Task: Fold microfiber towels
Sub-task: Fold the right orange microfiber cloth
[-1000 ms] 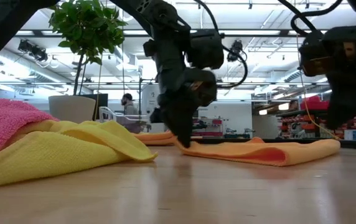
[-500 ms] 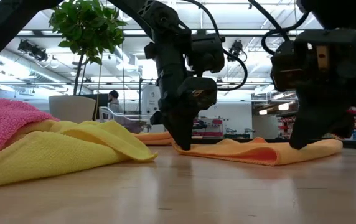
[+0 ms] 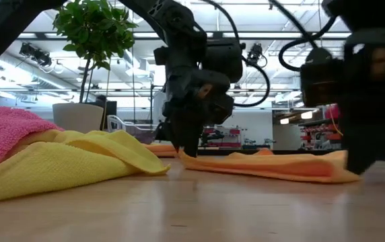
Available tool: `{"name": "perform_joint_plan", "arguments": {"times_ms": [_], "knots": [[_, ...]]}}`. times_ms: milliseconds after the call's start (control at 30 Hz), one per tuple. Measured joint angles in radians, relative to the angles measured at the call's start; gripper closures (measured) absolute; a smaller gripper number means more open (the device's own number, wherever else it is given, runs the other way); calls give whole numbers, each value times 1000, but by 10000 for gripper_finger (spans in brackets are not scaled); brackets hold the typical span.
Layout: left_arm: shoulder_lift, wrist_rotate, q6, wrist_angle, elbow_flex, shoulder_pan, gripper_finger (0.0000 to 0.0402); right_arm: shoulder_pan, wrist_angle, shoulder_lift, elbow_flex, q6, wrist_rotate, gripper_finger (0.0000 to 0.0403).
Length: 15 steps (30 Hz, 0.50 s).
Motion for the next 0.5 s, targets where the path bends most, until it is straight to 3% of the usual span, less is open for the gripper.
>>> {"name": "perform_joint_plan", "arguments": {"times_ms": [300,500], "knots": [[-2,24,-1,43,26,-52,266,-41,-243,-257,-1,-108,-20,401],[-57,-42,38,29,119,24,247,-116,-562,-457,-12,-102,64,401]]}}
